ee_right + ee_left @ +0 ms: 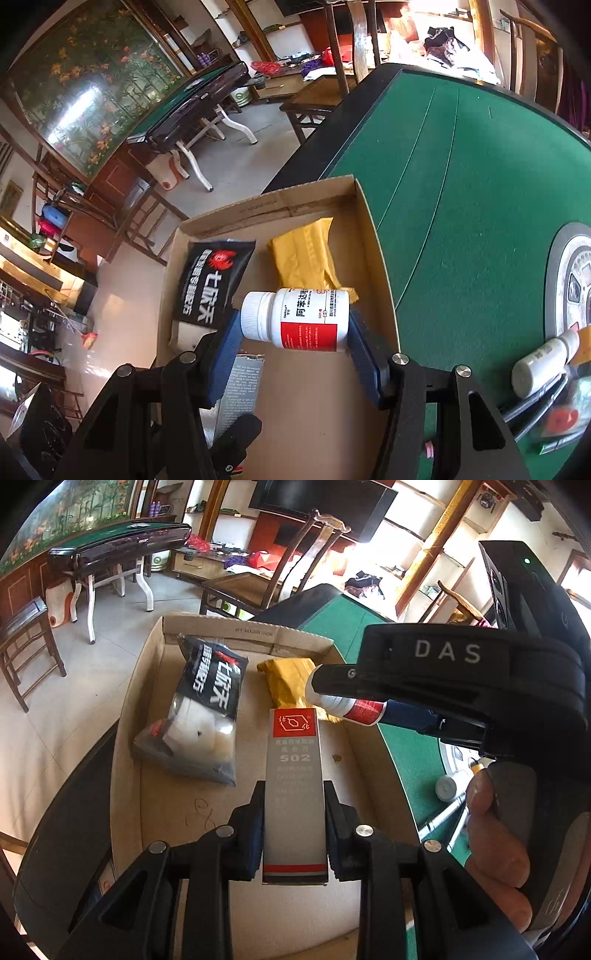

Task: Organize objects
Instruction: 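Lower the glue box with the left tool while the right tool lowers the pill bottle into the tray, release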

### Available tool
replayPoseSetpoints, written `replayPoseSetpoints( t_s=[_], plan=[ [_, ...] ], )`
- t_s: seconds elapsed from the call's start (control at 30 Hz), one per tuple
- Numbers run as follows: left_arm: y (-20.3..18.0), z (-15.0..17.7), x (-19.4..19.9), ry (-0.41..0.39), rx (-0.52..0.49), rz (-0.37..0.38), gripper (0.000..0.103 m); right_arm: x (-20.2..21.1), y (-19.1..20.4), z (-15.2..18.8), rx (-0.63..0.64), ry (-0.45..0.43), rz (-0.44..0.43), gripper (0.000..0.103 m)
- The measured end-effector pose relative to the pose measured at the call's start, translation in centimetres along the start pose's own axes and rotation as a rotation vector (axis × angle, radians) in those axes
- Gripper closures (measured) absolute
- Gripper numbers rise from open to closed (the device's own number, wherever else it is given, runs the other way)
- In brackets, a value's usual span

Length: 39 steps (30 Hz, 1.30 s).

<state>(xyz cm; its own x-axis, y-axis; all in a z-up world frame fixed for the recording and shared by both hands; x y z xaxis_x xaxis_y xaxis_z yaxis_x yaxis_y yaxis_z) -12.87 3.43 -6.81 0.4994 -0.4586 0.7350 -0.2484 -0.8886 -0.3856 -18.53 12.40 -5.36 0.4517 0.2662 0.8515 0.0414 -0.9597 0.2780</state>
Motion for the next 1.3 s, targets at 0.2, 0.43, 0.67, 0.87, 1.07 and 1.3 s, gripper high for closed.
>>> replayPoseSetpoints(
  t_s=[0.2,0.43,0.67,0.87,1.07,1.3],
  plan=[
    [0.3,-0.7,-1.2,0.021,0.015,-0.017,0.076,-1.2,-0.1,-0.9,-0.004,0.015,0.016,0.041],
    [0.8,-0.5,-2.3,0.039,0.025,-0.042,0.076,-1.7,-0.3,-1.2,0.013,-0.001,0.046,0.041],
    [1.3,-0.4,-2.2,0.039,0.05,-0.044,0.076,-1.9,-0.4,-0.6,0.012,0.031,0.003,0.041],
    [1.4,-0.5,-2.3,0.042,0.062,-0.059,0.076,-1.9,-0.6,0.3,-0.025,0.065,-0.033,0.041],
    [1.4,-0.6,-2.3,0.046,0.062,-0.057,0.068,-1.0,-0.7,0.4,-0.01,0.039,-0.01,0.041],
    [1.3,-0.5,-1.7,0.031,0.058,-0.038,0.051,-0.4,-1.1,1.1,-0.021,0.031,-0.05,0.041]
  ],
)
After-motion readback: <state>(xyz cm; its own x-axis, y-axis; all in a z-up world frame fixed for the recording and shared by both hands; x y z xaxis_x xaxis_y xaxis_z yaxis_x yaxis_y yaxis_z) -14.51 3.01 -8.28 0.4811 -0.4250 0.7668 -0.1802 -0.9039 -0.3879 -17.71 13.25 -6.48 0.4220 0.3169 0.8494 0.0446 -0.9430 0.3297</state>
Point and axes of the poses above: each gripper's, at about its wrist camera, not at the fingertips, and x roughly against the way its jaws point, y to its left, z to its underside, the point moved 3 cm from there along -x, roughly the way its jaws point, and after that the axes turned 4 degrees about z, right-handed, at the moved point
